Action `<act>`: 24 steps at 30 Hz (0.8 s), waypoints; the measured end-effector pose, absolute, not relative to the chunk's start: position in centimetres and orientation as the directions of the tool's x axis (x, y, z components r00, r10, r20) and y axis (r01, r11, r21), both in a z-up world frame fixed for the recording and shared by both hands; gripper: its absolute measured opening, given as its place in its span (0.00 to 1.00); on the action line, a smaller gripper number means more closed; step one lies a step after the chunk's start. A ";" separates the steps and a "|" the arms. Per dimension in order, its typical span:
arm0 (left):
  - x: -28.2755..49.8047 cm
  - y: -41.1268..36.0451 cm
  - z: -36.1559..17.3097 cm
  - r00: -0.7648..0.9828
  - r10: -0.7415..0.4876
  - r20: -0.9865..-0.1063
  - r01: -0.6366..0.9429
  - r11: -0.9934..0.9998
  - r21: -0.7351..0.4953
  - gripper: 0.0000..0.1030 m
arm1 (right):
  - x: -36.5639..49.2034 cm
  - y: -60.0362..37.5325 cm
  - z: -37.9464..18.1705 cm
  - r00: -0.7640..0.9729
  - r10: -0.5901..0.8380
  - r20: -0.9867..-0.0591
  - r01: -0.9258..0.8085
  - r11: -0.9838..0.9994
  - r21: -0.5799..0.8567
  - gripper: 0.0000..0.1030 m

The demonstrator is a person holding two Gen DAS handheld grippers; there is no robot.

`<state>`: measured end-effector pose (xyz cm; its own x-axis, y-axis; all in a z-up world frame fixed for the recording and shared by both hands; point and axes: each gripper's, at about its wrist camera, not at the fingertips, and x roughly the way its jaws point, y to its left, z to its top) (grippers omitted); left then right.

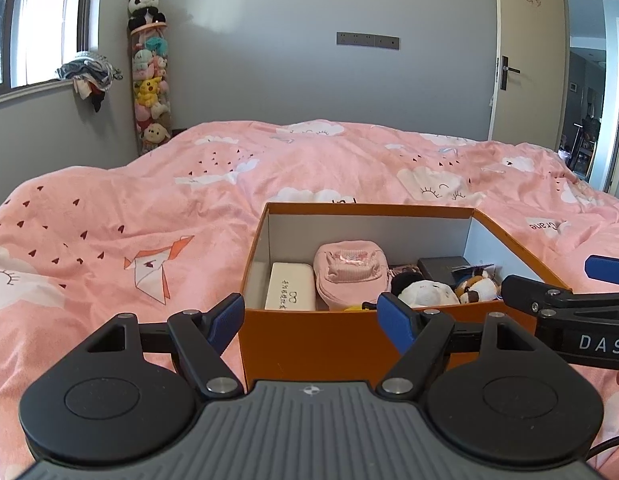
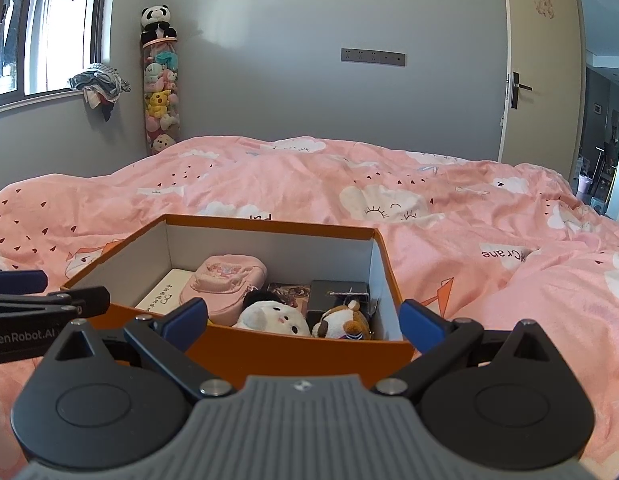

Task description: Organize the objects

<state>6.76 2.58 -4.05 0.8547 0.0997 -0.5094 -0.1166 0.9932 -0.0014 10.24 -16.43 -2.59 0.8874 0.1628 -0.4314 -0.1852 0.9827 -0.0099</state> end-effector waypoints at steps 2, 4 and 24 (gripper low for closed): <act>6.7 2.5 -4.0 0.855 0.097 -0.509 -0.112 0.994 0.001 0.86 | 10.2 -16.5 -2.6 0.887 0.163 -0.433 -0.184 0.983 -0.007 0.99; 6.7 2.4 -3.9 0.856 0.099 -0.507 -0.111 0.994 0.006 0.86 | 10.3 -16.5 -2.7 0.886 0.162 -0.435 -0.182 0.983 -0.004 0.99; 6.7 2.6 -3.7 0.852 0.096 -0.515 -0.111 0.994 0.003 0.86 | 10.2 -16.6 -2.9 0.883 0.156 -0.443 -0.174 0.985 -0.002 0.99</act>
<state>6.67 2.57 -3.74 0.8517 0.0963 -0.5151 -0.1107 0.9939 0.0028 10.23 -16.64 -2.88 0.8828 0.1555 -0.4432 -0.1745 0.9847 -0.0020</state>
